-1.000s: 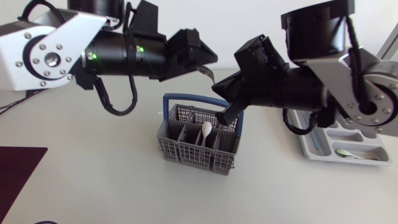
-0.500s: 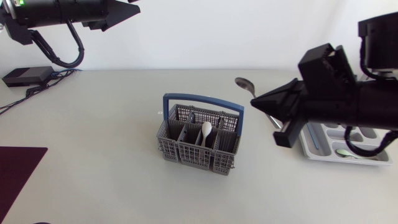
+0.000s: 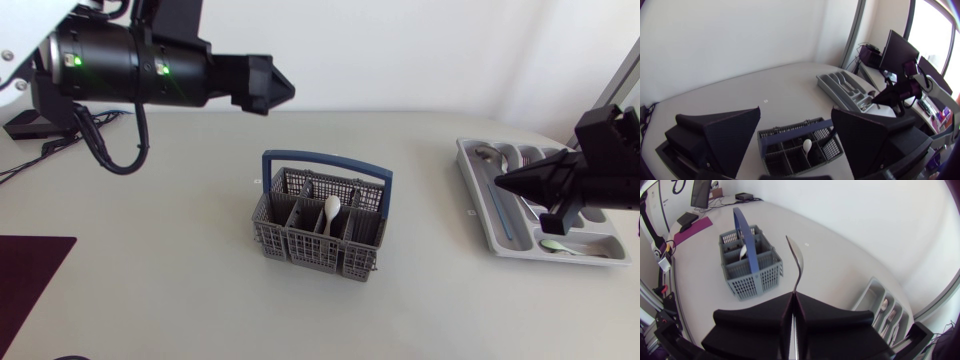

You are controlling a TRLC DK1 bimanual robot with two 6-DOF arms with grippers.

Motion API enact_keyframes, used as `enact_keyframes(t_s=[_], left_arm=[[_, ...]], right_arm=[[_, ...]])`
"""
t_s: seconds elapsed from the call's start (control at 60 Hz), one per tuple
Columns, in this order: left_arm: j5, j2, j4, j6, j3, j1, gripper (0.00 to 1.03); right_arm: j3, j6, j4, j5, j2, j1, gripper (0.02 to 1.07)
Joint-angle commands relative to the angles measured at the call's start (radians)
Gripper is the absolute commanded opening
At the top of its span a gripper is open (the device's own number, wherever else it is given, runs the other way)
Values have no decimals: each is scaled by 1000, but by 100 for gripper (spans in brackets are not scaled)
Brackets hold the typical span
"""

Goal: Sort the cutlery from the basket into the organizer compartments.

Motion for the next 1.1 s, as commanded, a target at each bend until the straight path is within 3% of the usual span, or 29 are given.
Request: enact_keyframes(t_s=[0.0, 0.317, 0.483, 0.7, 0.917, 1.083], left_arm=[[-20, -29, -8, 69, -51, -42, 98], [-34, -28, -35, 216, -124, -155, 95], [-37, 6, -17, 255, -149, -175, 94], [-54, 25, -11, 267, -154, -180, 94], [-73, 35, -8, 268, -155, -201, 94], [-86, 35, -8, 267, -157, -212, 94]], right_arm=[[25, -160, -35, -26, 83, -91, 8], [154, -613, -213, -58, 370, -339, 8], [208, -785, -221, -20, 525, -427, 8], [255, -906, -178, 40, 652, -497, 8], [283, -958, -34, 112, 744, -527, 8], [346, -980, -17, 156, 813, -536, 8]])
